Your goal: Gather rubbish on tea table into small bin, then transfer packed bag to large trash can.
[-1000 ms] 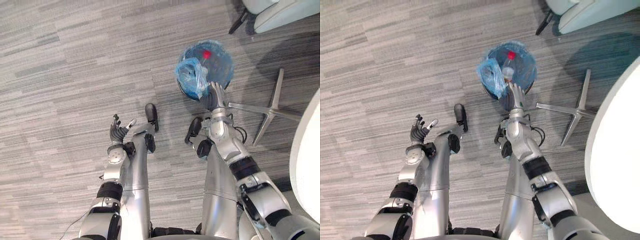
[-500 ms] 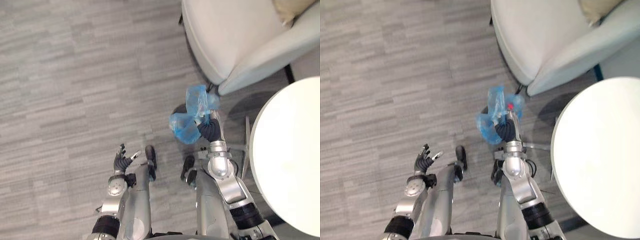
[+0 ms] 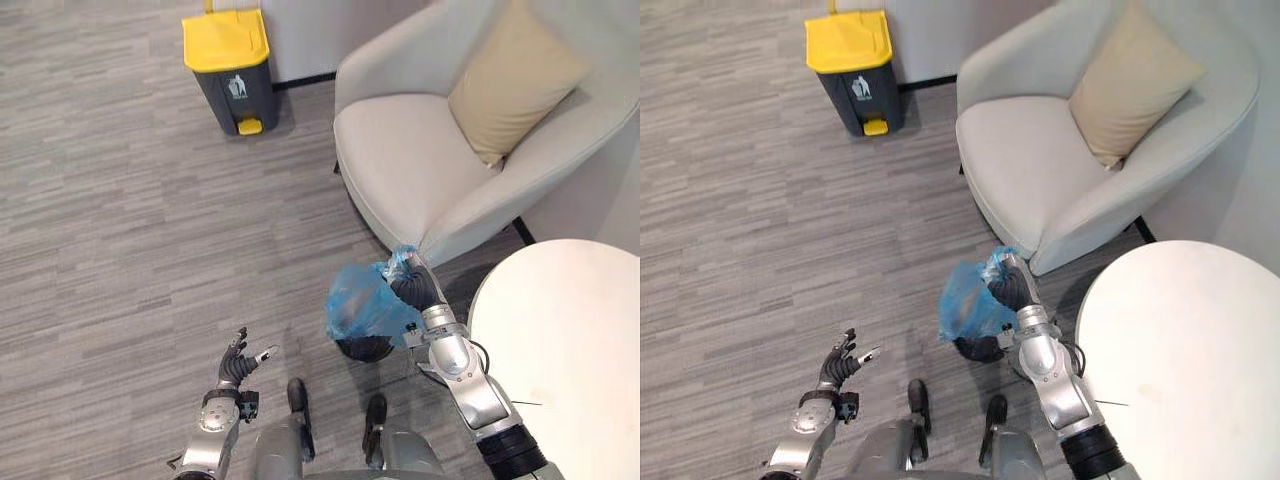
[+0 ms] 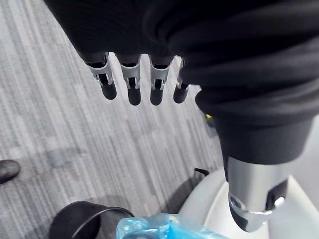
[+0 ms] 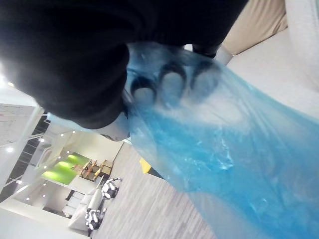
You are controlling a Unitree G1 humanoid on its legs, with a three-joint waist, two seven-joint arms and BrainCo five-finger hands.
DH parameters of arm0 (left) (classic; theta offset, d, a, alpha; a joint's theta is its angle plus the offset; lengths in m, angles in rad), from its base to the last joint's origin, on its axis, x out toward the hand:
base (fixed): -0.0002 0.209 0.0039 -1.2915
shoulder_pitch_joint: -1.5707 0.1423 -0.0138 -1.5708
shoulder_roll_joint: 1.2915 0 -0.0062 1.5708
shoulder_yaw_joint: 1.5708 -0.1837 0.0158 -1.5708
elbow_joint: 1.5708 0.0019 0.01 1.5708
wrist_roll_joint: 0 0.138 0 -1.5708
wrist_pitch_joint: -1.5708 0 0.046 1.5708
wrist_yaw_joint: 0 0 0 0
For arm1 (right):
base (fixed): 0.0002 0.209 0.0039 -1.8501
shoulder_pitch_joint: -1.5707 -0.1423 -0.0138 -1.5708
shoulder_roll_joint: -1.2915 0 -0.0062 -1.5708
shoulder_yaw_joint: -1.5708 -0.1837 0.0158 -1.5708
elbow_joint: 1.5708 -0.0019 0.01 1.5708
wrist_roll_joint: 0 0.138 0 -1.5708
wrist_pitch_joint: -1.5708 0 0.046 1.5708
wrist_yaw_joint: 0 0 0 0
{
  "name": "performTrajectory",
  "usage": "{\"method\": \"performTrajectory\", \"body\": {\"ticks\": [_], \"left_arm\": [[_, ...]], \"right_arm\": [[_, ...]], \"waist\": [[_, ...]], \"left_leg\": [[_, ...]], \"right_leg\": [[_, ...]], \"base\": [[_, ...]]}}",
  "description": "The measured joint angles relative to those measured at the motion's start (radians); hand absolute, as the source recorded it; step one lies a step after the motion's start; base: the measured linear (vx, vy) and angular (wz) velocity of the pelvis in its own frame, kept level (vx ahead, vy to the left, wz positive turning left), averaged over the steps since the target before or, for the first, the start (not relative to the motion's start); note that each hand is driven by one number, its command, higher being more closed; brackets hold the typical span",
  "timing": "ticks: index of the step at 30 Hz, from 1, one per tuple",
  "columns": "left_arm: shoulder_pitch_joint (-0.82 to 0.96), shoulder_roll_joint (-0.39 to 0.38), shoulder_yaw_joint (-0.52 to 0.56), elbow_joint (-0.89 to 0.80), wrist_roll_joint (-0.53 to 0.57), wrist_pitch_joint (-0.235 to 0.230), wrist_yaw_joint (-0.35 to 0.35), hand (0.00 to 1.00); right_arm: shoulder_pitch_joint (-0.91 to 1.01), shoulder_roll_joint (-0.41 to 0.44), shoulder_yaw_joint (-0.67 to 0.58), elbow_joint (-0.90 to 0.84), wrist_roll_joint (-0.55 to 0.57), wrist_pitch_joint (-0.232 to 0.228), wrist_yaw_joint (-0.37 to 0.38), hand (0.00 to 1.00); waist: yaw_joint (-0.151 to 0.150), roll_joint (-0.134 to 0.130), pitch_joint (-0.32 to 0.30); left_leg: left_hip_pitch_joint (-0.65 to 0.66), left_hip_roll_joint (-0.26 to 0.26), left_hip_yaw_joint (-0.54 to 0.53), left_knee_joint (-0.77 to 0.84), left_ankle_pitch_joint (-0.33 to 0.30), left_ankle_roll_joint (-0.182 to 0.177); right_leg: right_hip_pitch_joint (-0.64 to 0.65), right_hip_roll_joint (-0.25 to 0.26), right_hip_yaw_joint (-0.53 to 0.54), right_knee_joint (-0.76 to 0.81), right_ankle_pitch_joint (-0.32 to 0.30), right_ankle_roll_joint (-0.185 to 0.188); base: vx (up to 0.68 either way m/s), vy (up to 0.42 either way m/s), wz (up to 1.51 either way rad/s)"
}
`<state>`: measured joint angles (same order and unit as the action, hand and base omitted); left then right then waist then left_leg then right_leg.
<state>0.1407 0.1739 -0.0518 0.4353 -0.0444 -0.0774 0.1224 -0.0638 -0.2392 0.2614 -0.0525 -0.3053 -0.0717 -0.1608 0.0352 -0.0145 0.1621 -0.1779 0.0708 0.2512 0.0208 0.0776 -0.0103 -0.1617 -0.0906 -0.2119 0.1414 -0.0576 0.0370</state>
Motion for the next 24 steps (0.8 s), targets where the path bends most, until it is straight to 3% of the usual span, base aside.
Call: {"method": "performTrajectory", "body": {"ticks": [9,13,24], "left_arm": [[0.056,0.054,-0.031,-0.169,-0.002,-0.011,-0.055,0.0],[0.047,0.109,-0.067,-0.286,-0.002,-0.043,-0.081,0.0],[-0.159,0.249,-0.213,-0.441,-0.005,-0.089,-0.136,0.0]], "right_arm": [[-0.013,-0.07,0.011,-0.005,0.144,-0.022,0.097,1.0],[-0.035,-0.107,0.016,-0.012,0.228,-0.035,0.13,1.0],[-0.19,-0.208,0.112,-0.056,0.379,-0.059,0.189,1.0]], "waist": [[-0.001,0.002,-0.06],[-0.01,0.002,-0.078],[-0.022,0.006,-0.108]], "left_leg": [[0.106,-0.02,-0.001,-0.072,0.005,-0.004],[0.135,-0.023,0.0,-0.103,0.02,-0.003],[0.159,-0.026,0.002,-0.114,0.024,-0.005]], "right_leg": [[0.094,0.011,0.026,-0.087,0.028,0.01],[0.117,0.016,0.033,-0.111,0.042,0.011],[0.126,0.019,0.057,-0.113,0.05,0.011]], "base": [[0.04,0.024,-0.09],[0.0,0.01,-0.04],[0.0,0.014,-0.05]]}}
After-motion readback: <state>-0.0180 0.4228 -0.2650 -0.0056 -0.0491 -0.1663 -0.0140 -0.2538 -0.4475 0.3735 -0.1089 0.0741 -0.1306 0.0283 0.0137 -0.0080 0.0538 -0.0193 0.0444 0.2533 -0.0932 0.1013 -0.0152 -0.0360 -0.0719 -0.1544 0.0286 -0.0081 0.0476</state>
